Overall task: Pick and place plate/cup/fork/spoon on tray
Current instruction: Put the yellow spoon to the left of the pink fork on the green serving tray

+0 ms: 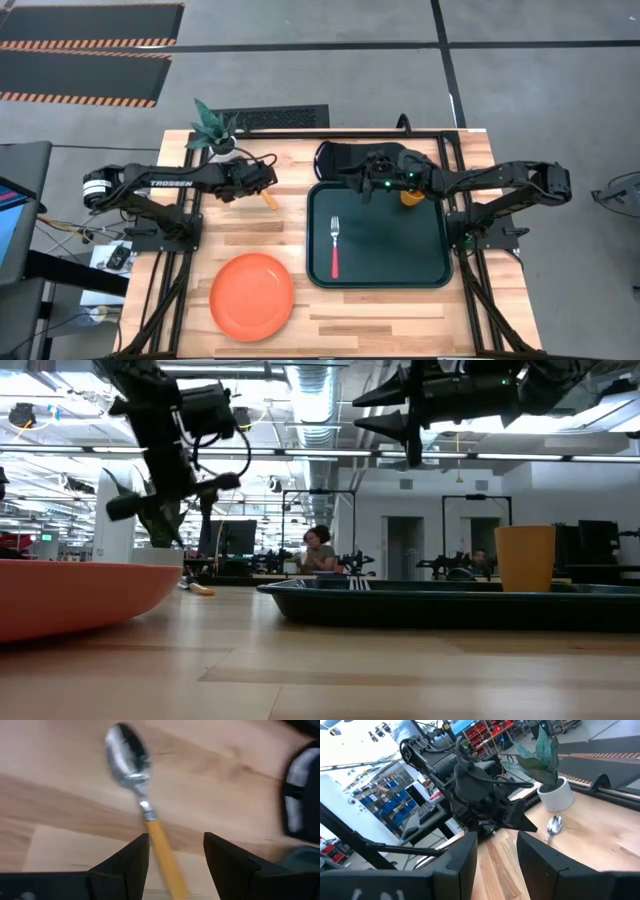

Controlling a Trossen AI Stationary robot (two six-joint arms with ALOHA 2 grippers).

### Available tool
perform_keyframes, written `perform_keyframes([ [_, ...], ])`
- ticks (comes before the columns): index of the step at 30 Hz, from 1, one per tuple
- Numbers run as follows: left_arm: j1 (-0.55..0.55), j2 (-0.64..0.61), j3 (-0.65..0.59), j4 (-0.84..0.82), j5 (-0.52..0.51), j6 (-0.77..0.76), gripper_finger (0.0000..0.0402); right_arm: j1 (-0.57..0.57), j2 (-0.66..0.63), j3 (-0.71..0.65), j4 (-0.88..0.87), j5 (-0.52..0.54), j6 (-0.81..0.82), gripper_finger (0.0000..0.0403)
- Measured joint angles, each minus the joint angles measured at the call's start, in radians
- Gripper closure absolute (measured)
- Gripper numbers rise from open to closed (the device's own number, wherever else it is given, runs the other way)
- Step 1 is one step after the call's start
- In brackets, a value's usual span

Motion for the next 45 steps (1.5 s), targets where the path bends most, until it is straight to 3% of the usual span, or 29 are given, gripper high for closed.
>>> perform_keyframes([
  [13,0.001,0.195,-0.034,0.199,-0.007,-0.064,0.0226,0.0,0.0,0.0,-0.003,-0.011,0.0,0.0243],
  [22,0.0,0.275,-0.03,0.217,0.011,-0.136,0.0231,0.012,0.0,0.0,-0.013,-0.028,0.0,0.0243],
  [25,0.005,0.28,-0.03,0.208,0.014,-0.138,0.0257,0.014,0.0,0.0,-0.016,-0.029,0.0,0.0243],
  [32,0.031,0.282,-0.03,0.2,0.029,-0.12,0.0376,0.013,0.0,0.0,-0.016,-0.028,0.0,0.0244],
  [37,0.034,0.284,-0.031,0.247,0.017,-0.054,0.0385,0.013,0.0,0.0,-0.017,-0.028,0.0,0.0244],
  [45,0.0,0.235,-0.036,0.355,0.093,0.095,0.0401,-0.002,0.0,0.001,-0.059,-0.027,0.008,0.0244],
])
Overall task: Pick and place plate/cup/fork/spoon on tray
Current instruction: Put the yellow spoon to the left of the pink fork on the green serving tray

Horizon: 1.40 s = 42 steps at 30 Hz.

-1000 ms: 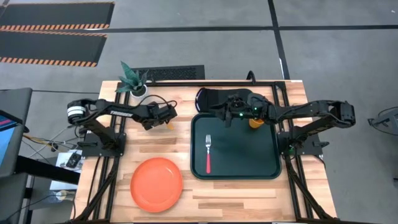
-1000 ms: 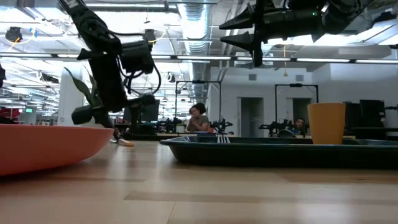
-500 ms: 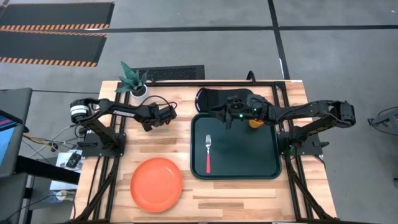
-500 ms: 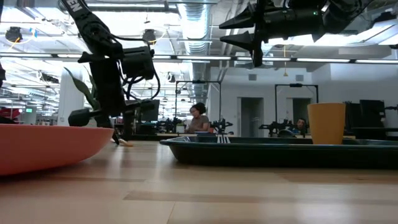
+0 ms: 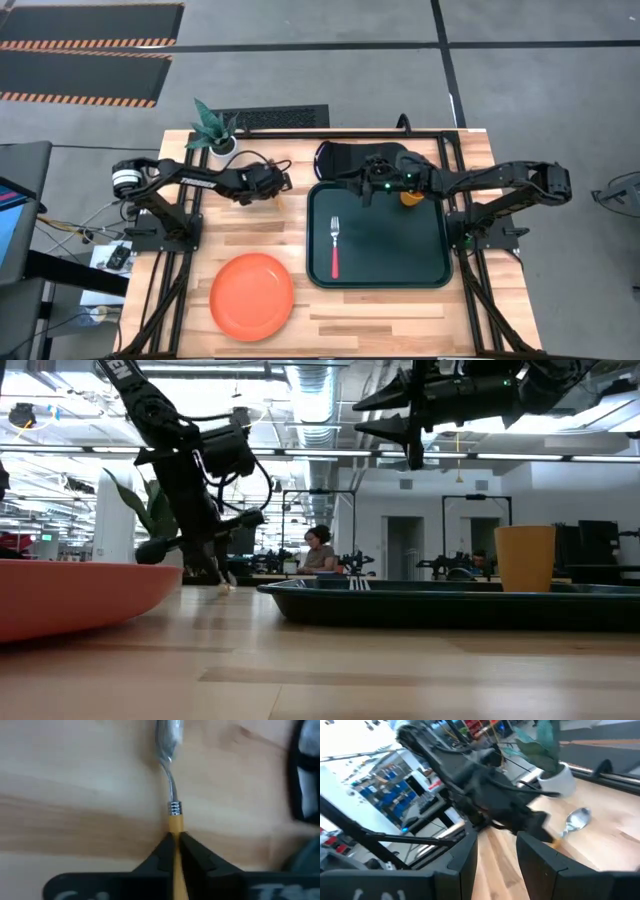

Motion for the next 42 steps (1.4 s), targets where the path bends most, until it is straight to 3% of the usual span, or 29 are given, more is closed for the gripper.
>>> perform_keyframes([
  [9,-0.055,-0.203,0.001,-0.012,-0.036,0.121,0.0399,-0.066,0.0,0.0,-0.054,0.0,0.003,0.0232],
  [14,-0.052,-0.246,0.001,-0.159,-0.075,0.1,0.0401,-0.091,0.0,0.0,-0.069,0.001,0.019,0.0209],
  [18,-0.052,-0.222,0.001,-0.126,-0.092,0.173,0.0378,-0.086,0.0,0.0,-0.074,0.001,0.019,0.019],
  [24,-0.052,-0.088,0.002,0.051,-0.095,0.281,0.0293,-0.076,0.016,0.0,-0.088,0.001,0.033,0.018],
  [32,-0.051,0.045,0.002,0.054,-0.14,0.191,0.019,-0.061,0.015,0.0,-0.093,-0.001,0.045,0.0179],
  [38,-0.052,0.052,0.002,0.038,-0.161,0.186,0.0174,-0.057,0.015,0.0,-0.095,-0.005,0.045,0.0179],
  [42,-0.052,0.063,0.002,0.047,-0.18,0.18,0.0199,-0.057,0.015,0.0,-0.104,-0.01,0.045,0.0179],
])
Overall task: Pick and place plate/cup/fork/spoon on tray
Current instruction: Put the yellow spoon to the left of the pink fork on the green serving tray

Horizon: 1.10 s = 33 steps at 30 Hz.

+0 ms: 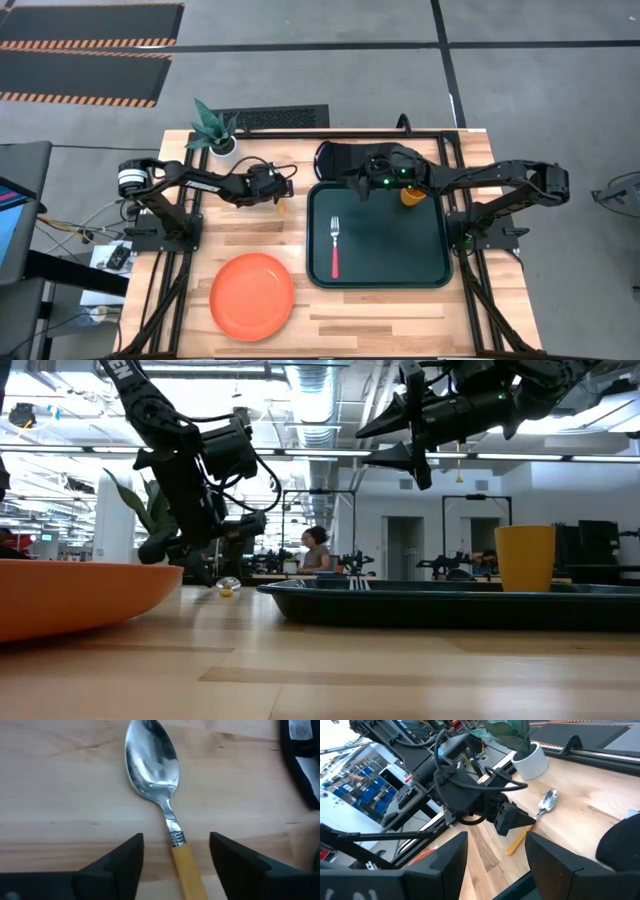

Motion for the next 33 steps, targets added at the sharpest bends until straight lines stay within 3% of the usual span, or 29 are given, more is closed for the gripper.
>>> perform_keyframes([
  [7,-0.009,0.094,0.004,0.086,-0.004,-0.02,0.0297,0.0,0.0,0.0,-0.012,0.0,0.0,0.0179],
  [14,-0.017,0.091,0.003,0.082,0.0,-0.032,0.038,0.0,0.0,0.0,-0.019,-0.012,0.0,0.0179],
  [24,-0.024,0.024,-0.002,0.091,0.082,0.022,0.0386,0.0,0.0,0.0,-0.025,-0.015,0.0,0.0179],
  [33,-0.038,-0.148,-0.002,0.128,0.058,0.111,0.0395,-0.025,0.0,0.0,-0.025,-0.016,0.0,0.0179],
])
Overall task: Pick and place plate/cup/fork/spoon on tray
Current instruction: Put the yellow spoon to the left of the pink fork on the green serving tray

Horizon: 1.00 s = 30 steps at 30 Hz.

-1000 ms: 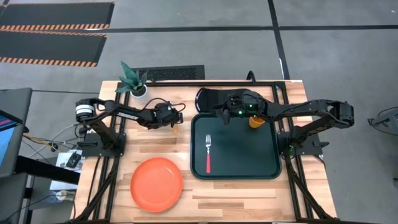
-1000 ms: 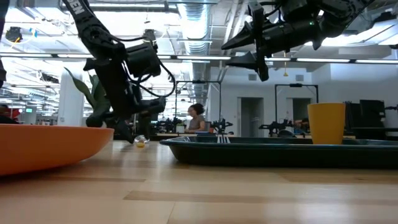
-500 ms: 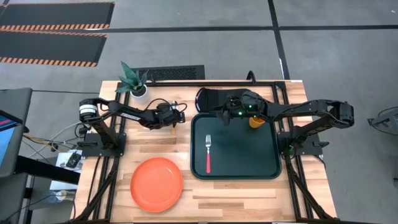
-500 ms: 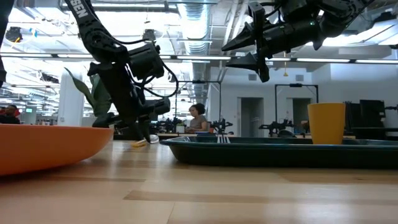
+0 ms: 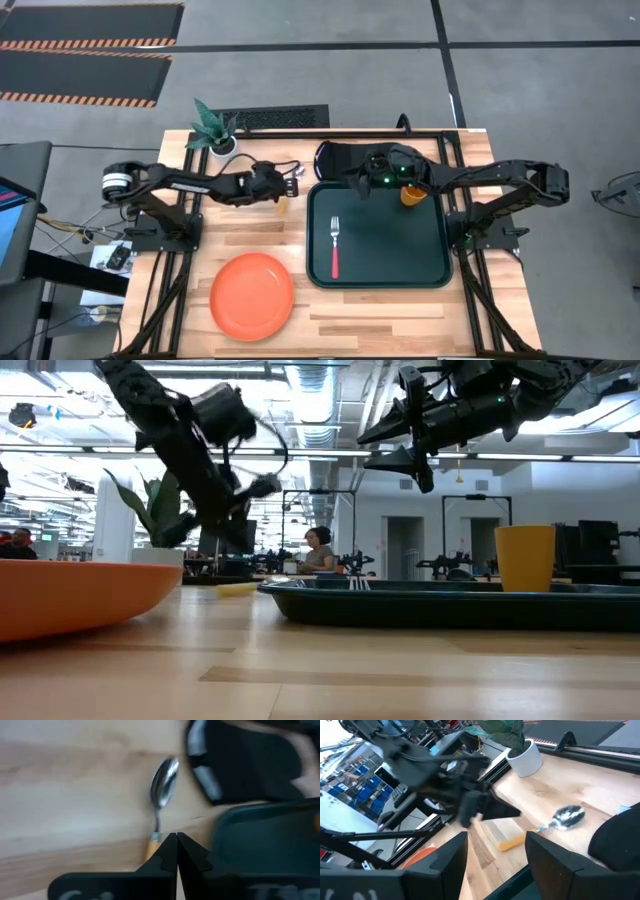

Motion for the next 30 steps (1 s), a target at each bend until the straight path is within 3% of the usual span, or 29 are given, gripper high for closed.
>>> perform_keyframes([
  [6,-0.005,-0.038,0.001,-0.066,-0.038,0.057,0.0399,-0.022,0.0,0.0,-0.001,-0.001,0.0,0.0179],
  [9,-0.006,-0.018,0.001,-0.027,-0.009,0.178,0.0388,-0.023,0.0,0.0,-0.004,-0.009,0.0,0.0179],
  [14,-0.021,0.052,0.002,0.118,0.018,0.373,0.031,-0.021,0.0,-0.001,-0.022,-0.023,-0.001,0.0179],
  [22,-0.058,0.192,0.002,0.201,-0.121,0.395,0.0157,-0.021,0.0,-0.001,-0.024,-0.023,0.0,0.0179],
  [26,-0.068,0.239,0.002,0.231,-0.175,0.428,0.0126,-0.021,0.0,-0.001,-0.035,-0.023,0.0,0.0179],
  [30,-0.074,0.294,0.003,0.306,-0.152,0.449,0.0122,-0.021,0.0,-0.001,-0.051,-0.023,0.0,0.0179],
])
